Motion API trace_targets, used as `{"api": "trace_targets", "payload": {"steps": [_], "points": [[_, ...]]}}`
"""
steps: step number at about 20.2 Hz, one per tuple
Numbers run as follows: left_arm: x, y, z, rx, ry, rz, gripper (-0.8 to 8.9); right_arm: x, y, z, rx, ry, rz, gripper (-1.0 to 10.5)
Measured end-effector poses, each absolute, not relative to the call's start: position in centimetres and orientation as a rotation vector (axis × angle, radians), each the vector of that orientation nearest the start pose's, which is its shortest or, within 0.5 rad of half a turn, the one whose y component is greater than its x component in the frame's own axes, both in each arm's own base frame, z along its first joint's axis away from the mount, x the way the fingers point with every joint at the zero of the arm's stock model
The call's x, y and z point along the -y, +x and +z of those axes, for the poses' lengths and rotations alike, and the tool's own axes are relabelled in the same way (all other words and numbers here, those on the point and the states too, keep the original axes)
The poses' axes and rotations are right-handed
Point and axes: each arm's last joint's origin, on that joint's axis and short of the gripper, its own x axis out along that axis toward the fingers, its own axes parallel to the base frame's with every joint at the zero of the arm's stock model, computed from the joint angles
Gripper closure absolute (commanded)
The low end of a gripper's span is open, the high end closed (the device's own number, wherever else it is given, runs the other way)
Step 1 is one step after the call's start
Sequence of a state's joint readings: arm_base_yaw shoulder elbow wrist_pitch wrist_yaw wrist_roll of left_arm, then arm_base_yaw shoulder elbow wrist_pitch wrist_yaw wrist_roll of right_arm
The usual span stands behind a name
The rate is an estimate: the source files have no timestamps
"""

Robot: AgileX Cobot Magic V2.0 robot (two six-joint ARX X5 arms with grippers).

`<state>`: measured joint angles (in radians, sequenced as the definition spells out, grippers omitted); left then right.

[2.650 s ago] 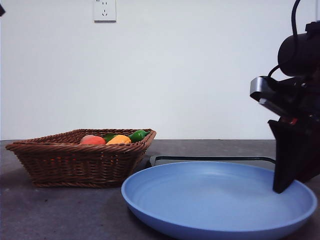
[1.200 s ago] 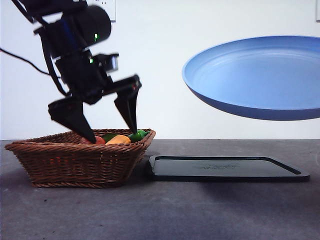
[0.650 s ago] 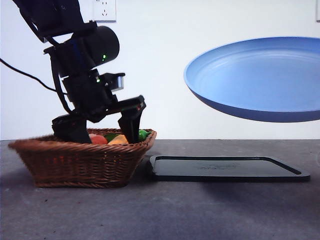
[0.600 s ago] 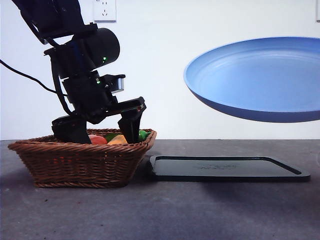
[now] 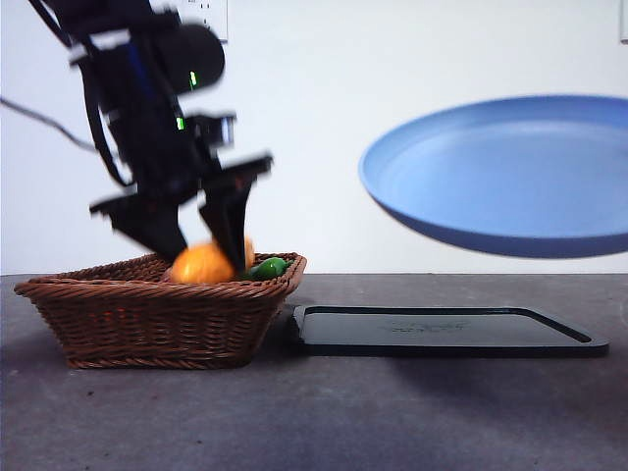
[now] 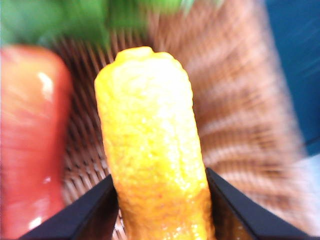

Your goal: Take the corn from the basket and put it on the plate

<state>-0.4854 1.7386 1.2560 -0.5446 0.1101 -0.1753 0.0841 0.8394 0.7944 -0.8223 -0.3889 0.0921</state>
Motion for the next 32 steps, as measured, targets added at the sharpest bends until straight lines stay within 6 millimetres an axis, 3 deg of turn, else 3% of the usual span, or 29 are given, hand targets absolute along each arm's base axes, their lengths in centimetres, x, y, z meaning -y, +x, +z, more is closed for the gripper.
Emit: {"api": "trace_targets", "payload": {"steps": [2,4,7,10,13,16,21,32], "points": [[16.4,30.4,25.8,-0.952,0.014,-0.472,6.08,-2.6,16.9,26.7,-0.938,0.25,0.404,9.4],[16.2,29.0,28.3,-0.89,-0.04,-0.555,6.08,-2.9,19.0,25.2,-1.009,0.313,0.443,9.4],[18.0,27.6,29.9,-0.845,-0.113,-0.737,6.08,-3.3,21.4,23.1,-1.086,0.412,0.487,9.4],[21.2,26.2,29.4,-0.844,-0.079,-0.847,6.08,-3.6,22.6,21.8,-1.134,0.485,0.504,9.4],[24.3,25.2,27.7,-0.872,-0.032,-0.929,6.08,-3.6,22.9,21.4,-1.152,0.503,0.501,9.4],[25.9,25.1,25.9,-0.9,0.018,-0.966,6.07,-3.6,22.8,21.4,-1.154,0.509,0.506,9.4],[26.6,25.4,24.3,-0.93,0.059,-0.974,5.39,-3.6,22.8,21.4,-1.153,0.512,0.511,9.4],[26.6,25.3,24.2,-0.931,0.09,-0.987,4.61,-3.7,23.0,21.6,-1.131,0.513,0.523,9.4]]}}
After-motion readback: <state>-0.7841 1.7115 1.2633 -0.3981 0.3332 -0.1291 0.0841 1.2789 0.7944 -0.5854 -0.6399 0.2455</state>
